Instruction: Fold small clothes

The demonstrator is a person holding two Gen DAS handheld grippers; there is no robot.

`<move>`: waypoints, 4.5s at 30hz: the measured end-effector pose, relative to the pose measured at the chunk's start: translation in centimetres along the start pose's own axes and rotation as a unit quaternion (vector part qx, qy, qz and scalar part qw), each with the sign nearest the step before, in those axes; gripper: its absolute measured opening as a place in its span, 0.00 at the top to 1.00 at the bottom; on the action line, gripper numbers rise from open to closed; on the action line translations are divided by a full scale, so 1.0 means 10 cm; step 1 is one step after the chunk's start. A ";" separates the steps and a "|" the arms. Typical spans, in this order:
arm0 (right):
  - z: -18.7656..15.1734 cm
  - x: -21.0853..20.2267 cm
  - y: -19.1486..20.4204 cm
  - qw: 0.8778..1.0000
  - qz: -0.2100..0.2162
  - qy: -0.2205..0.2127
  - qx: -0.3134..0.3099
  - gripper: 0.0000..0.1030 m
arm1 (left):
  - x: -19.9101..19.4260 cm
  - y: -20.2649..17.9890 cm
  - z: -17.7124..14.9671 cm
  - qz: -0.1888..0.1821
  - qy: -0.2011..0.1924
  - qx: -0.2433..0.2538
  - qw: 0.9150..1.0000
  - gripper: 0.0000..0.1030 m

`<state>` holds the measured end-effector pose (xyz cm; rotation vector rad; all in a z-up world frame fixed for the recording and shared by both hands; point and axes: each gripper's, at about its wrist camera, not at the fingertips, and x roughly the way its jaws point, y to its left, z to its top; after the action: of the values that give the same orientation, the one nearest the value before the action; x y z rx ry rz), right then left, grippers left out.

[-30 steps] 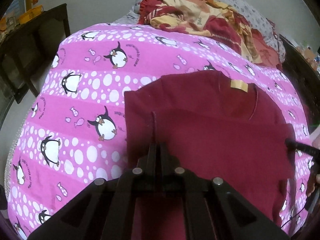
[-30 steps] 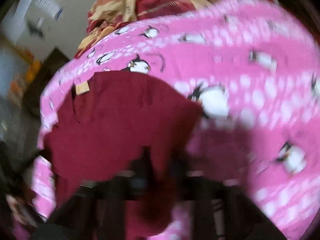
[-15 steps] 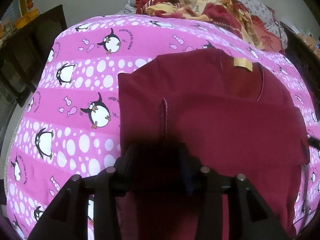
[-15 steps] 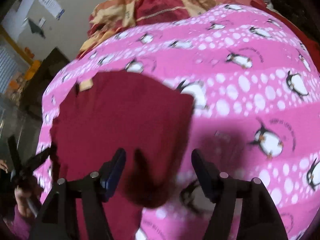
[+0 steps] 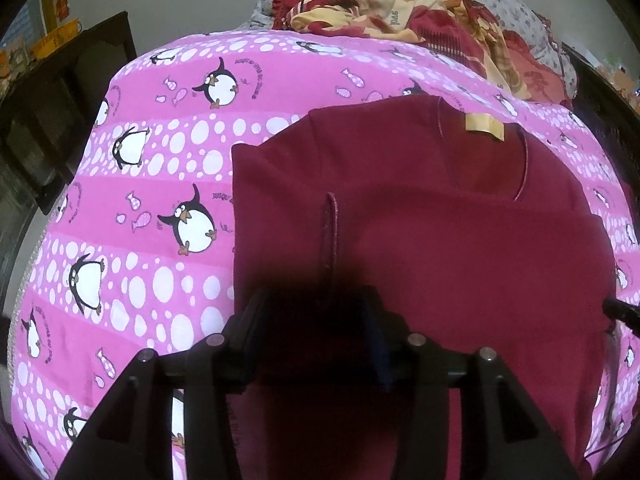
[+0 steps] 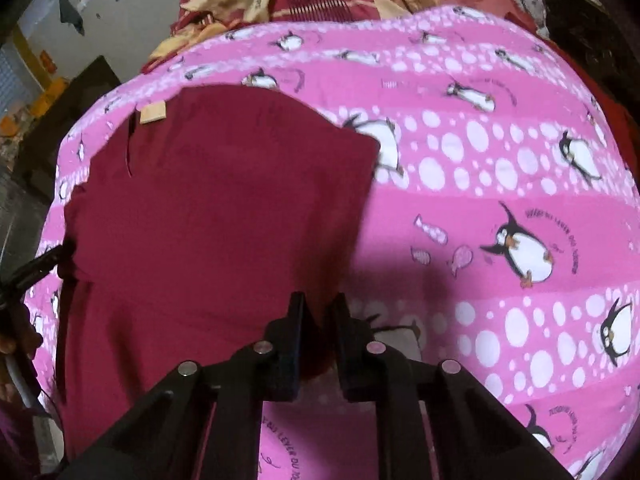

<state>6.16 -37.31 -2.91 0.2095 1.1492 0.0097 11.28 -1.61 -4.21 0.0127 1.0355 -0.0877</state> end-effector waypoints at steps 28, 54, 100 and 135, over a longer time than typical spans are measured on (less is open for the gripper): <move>0.19 -0.16 0.35 0.998 -0.027 -0.045 -0.018 0.39 | -0.12 0.02 0.06 0.004 -0.009 -0.016 1.000 0.35; -0.35 -1.55 0.72 0.994 0.039 -0.091 -0.050 0.24 | -1.03 -0.02 -0.32 -0.025 -0.062 -0.021 0.998 0.32; -0.77 -0.06 0.44 1.000 0.015 -0.011 0.007 0.38 | -0.85 0.40 -1.55 -0.019 0.033 -0.007 0.999 0.23; -1.53 -0.70 0.45 0.995 0.042 -0.020 -0.083 0.91 | -1.11 0.42 -1.88 -0.002 0.043 0.013 0.999 0.23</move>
<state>-10.10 -31.22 -1.76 0.1108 1.0939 0.1744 -10.12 4.33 -4.35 0.0376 1.1197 -0.1053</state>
